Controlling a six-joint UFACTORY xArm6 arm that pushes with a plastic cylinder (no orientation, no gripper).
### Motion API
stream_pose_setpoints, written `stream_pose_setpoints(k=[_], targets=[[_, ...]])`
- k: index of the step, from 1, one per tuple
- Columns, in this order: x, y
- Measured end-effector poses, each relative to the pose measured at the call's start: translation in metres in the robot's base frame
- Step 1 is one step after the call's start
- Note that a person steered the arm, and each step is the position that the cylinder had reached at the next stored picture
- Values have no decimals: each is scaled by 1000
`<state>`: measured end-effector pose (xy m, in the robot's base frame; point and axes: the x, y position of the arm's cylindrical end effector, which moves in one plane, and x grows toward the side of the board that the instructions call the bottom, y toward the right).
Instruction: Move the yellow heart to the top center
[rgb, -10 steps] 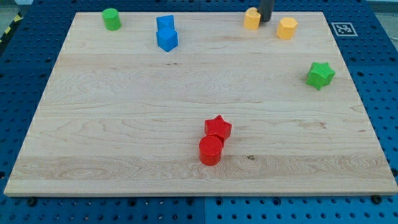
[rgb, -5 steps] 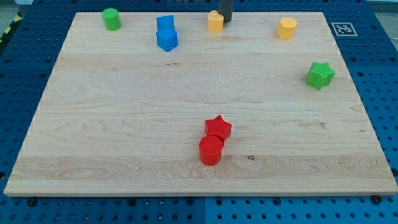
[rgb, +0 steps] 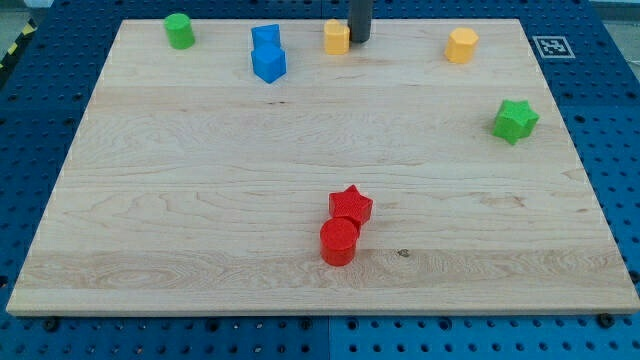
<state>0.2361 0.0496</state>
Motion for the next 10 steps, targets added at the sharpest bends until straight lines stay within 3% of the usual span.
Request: stream_pose_setpoints(k=[5,10], targets=[[37,15],[36,-14]])
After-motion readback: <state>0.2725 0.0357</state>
